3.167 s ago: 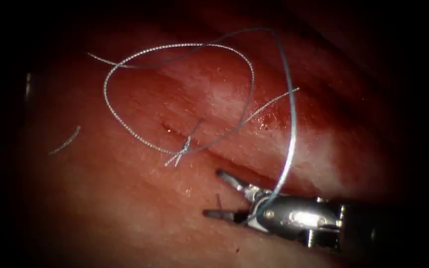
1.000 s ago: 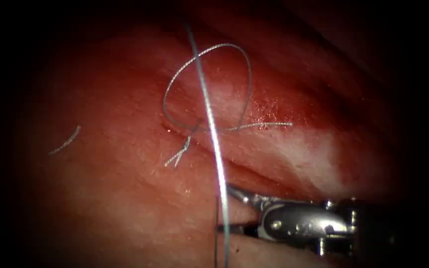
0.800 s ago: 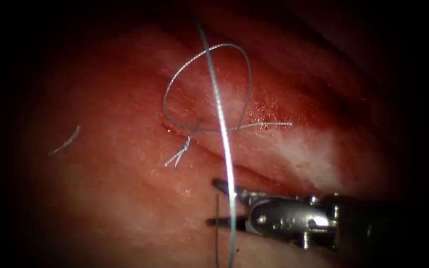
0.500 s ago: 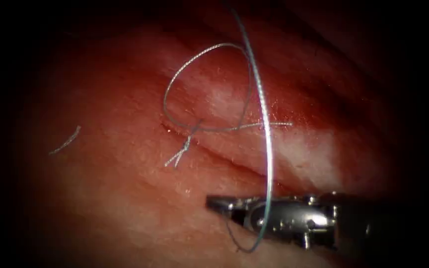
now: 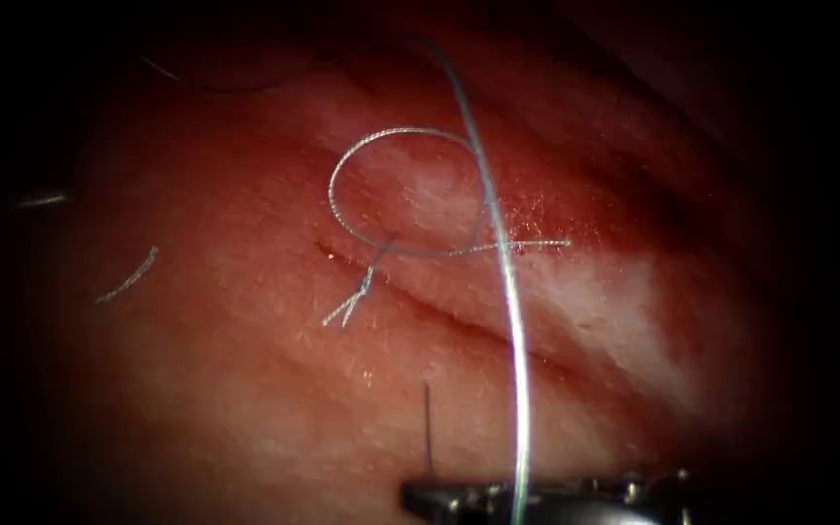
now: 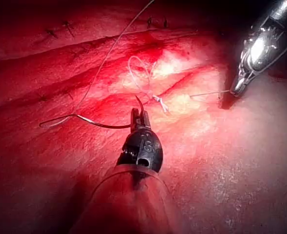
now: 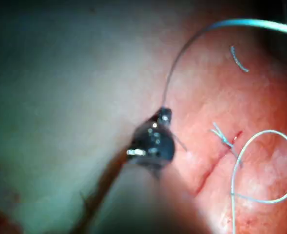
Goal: Wound Closure
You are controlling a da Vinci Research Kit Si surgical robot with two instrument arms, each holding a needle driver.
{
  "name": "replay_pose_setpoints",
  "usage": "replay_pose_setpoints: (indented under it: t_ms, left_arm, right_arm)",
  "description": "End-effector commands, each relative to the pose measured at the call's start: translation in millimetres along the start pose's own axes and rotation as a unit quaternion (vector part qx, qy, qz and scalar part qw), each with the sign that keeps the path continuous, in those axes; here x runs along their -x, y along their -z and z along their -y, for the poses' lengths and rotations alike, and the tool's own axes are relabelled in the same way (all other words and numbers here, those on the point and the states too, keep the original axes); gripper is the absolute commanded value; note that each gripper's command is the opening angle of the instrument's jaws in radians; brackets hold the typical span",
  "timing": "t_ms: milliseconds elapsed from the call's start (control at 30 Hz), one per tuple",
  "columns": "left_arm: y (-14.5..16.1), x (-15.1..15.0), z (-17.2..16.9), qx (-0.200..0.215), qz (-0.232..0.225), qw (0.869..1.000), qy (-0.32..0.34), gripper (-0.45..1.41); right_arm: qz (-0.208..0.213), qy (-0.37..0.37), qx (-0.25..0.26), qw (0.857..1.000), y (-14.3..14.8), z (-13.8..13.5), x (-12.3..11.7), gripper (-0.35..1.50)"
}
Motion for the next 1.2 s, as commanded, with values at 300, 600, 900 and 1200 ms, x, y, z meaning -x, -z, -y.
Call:
replay_pose_setpoints:
  t_ms: [300,600,900,1200]
  left_arm:
    - [-1.1,0.7,-0.6,0.005,0.001,1.000,-0.001,-0.45]
    - [-2.4,0.2,-1.7,0.019,-0.008,1.000,-0.001,-0.45]
    - [-2.3,0.8,-1.3,0.021,-0.009,1.000,-0.004,-0.45]
    - [-2.7,1.1,-1.5,0.021,-0.005,1.000,-0.006,-0.45]
  right_arm:
    - [-0.021,0.007,-0.031,0.999,-0.6,4.5,-6.3,-0.35]
    - [0.012,0.017,0.000,1.000,-0.1,4.5,-11.2,1.11]
    - [0.006,-0.008,0.039,0.999,0.8,-1.3,-1.9,1.16]
    - [0.017,-0.022,0.064,0.998,-3.1,-4.9,6.4,1.15]
